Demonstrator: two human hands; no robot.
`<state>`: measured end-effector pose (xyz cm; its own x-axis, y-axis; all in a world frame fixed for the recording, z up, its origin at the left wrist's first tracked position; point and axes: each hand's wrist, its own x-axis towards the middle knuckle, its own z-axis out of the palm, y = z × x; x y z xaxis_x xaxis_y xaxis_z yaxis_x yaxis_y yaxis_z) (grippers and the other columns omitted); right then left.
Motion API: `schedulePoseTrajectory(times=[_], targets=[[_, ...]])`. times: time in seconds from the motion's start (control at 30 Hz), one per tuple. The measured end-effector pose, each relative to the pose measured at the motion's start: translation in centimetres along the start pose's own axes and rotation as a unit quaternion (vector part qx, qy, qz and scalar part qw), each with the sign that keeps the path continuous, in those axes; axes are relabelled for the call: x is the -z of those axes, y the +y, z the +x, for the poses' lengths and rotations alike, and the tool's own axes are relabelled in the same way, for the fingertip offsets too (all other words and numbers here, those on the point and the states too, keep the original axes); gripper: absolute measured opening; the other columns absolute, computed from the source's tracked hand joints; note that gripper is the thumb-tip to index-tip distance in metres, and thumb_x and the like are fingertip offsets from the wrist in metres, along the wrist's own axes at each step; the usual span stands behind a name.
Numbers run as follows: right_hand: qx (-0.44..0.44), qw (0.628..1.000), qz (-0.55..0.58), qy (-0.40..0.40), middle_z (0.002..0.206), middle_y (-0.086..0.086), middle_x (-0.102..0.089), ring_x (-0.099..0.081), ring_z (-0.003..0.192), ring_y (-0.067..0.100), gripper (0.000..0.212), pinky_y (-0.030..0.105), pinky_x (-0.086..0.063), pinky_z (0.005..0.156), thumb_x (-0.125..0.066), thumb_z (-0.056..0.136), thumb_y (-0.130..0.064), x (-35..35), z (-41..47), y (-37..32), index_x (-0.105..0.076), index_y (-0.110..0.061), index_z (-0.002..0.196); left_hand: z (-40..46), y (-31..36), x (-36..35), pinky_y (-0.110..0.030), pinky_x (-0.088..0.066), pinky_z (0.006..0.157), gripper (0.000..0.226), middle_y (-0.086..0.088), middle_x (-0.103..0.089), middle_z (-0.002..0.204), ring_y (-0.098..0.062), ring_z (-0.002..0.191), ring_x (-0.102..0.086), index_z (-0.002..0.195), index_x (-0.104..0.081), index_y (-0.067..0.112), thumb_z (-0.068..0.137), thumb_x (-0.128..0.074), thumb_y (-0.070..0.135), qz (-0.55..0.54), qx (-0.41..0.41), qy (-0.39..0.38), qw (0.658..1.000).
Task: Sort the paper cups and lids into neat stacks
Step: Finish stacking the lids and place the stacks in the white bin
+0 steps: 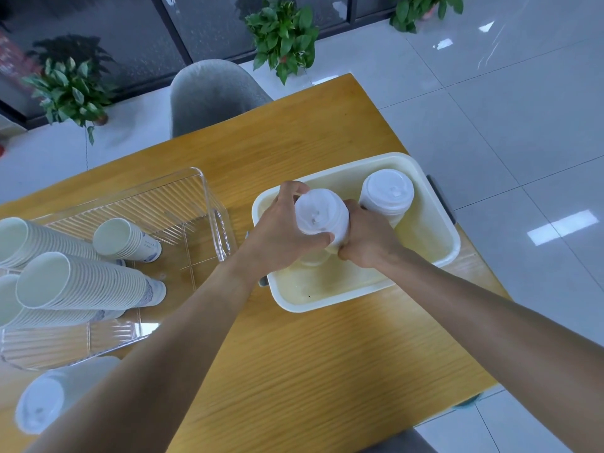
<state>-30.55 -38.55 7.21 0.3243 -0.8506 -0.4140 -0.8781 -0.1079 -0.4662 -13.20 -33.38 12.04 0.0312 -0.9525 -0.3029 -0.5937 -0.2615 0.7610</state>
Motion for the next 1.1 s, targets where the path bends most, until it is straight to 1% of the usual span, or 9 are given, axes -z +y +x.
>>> schedulePoseTrajectory(times=[0.17, 0.3, 0.47, 0.53, 0.63, 0.73, 0.87, 0.93, 1.1], targets=[[-0.006, 1.000, -0.010, 0.013, 0.110, 0.005, -0.066, -0.064, 0.106, 0.030, 0.069, 0.043, -0.058, 0.080, -0.079, 0.077, -0.010, 0.3, 0.0, 0.1, -0.047, -0.014, 0.137, 0.6, 0.2, -0.5, -0.036, -0.053, 0.088, 0.077, 0.005, -0.052, 0.129, -0.019, 0.113, -0.057, 0.135, -0.037, 0.025, 0.078, -0.088, 0.030, -0.014, 0.000, -0.002, 1.000], [-0.002, 1.000, 0.002, 0.004, 0.113, 0.005, -0.065, -0.063, 0.108, 0.030, 0.071, 0.042, -0.057, 0.082, -0.076, 0.080, -0.007, 0.5, 0.2, 0.1, -0.044, -0.017, 0.142, 1.1, 0.2, -0.8, -0.030, -0.051, 0.082, 0.077, 0.005, -0.050, 0.132, -0.019, 0.116, -0.055, 0.135, -0.036, 0.023, 0.078, -0.088, 0.027, -0.008, 0.001, -0.001, 1.000], [0.016, 1.000, 0.017, -0.004, 0.119, 0.008, -0.063, -0.060, 0.112, 0.031, 0.065, 0.039, -0.053, 0.085, -0.067, 0.083, -0.006, 0.8, -0.3, 0.4, -0.044, -0.014, 0.143, 1.5, 0.2, -1.2, -0.009, -0.039, 0.056, 0.076, 0.006, -0.047, 0.133, -0.019, 0.109, -0.054, 0.135, -0.036, 0.021, 0.079, -0.087, 0.027, 0.010, 0.011, -0.006, 1.000], [0.021, 0.999, 0.030, -0.012, 0.121, 0.007, -0.060, -0.059, 0.111, 0.029, 0.059, 0.038, -0.051, 0.085, -0.065, 0.085, -0.005, 1.1, -0.7, 0.4, -0.045, -0.013, 0.140, 1.7, 0.2, -1.3, -0.008, -0.039, 0.055, 0.076, 0.007, -0.047, 0.134, -0.018, 0.108, -0.053, 0.135, -0.035, 0.021, 0.080, -0.087, 0.027, 0.011, 0.012, -0.003, 1.000], [0.020, 0.998, 0.053, -0.025, 0.116, 0.006, -0.061, -0.061, 0.105, 0.027, 0.044, 0.037, -0.051, 0.082, -0.061, 0.089, -0.004, 1.5, -1.8, 0.4, -0.050, -0.011, 0.131, 1.8, 0.0, -1.6, -0.017, -0.040, 0.062, 0.077, 0.005, -0.049, 0.134, -0.021, 0.114, -0.054, 0.133, -0.036, 0.023, 0.077, -0.089, 0.027, 0.005, 0.007, -0.001, 1.000], [0.009, 0.997, 0.076, -0.016, 0.103, 0.006, -0.065, -0.063, 0.086, 0.024, 0.030, 0.035, -0.052, 0.067, -0.060, 0.090, -0.008, 1.9, -3.2, 0.6, -0.058, -0.012, 0.120, 1.8, 0.0, -2.0, -0.026, -0.044, 0.074, 0.078, 0.004, -0.049, 0.135, -0.022, 0.118, -0.053, 0.133, -0.036, 0.024, 0.076, -0.090, 0.027, -0.006, -0.007, 0.003, 1.000], [-0.011, 0.998, 0.057, -0.009, 0.094, 0.003, -0.070, -0.064, 0.074, 0.021, 0.007, 0.032, -0.050, 0.059, -0.063, 0.090, -0.013, 2.5, -4.3, 0.9, -0.066, -0.012, 0.096, 1.8, 0.1, -2.6, -0.027, -0.041, 0.089, 0.080, 0.005, -0.049, 0.136, -0.017, 0.120, -0.051, 0.135, -0.038, 0.024, 0.075, -0.091, 0.029, 0.001, -0.028, 0.001, 1.000], [-0.021, 0.999, 0.036, -0.018, 0.078, 0.003, -0.067, -0.062, 0.069, 0.025, 0.009, 0.031, -0.048, 0.057, -0.062, 0.090, -0.015, 2.6, -4.5, 1.1, -0.063, -0.011, 0.082, 1.9, 0.2, -2.9, -0.025, -0.039, 0.090, 0.082, 0.004, -0.048, 0.137, -0.014, 0.118, -0.050, 0.137, -0.040, 0.025, 0.074, -0.092, 0.030, 0.011, -0.037, -0.001, 0.999], [-0.026, 0.997, -0.055, -0.041, 0.092, 0.001, -0.071, -0.067, 0.083, 0.025, 0.016, 0.035, -0.056, 0.071, -0.062, 0.092, -0.029, 3.0, -4.9, 1.3, -0.067, -0.014, 0.097, 2.2, 0.5, -3.8, -0.019, -0.034, 0.087, 0.082, 0.006, -0.047, 0.136, -0.011, 0.118, -0.045, 0.138, -0.039, 0.025, 0.075, -0.091, 0.028, 0.008, -0.051, -0.004, 0.999]])
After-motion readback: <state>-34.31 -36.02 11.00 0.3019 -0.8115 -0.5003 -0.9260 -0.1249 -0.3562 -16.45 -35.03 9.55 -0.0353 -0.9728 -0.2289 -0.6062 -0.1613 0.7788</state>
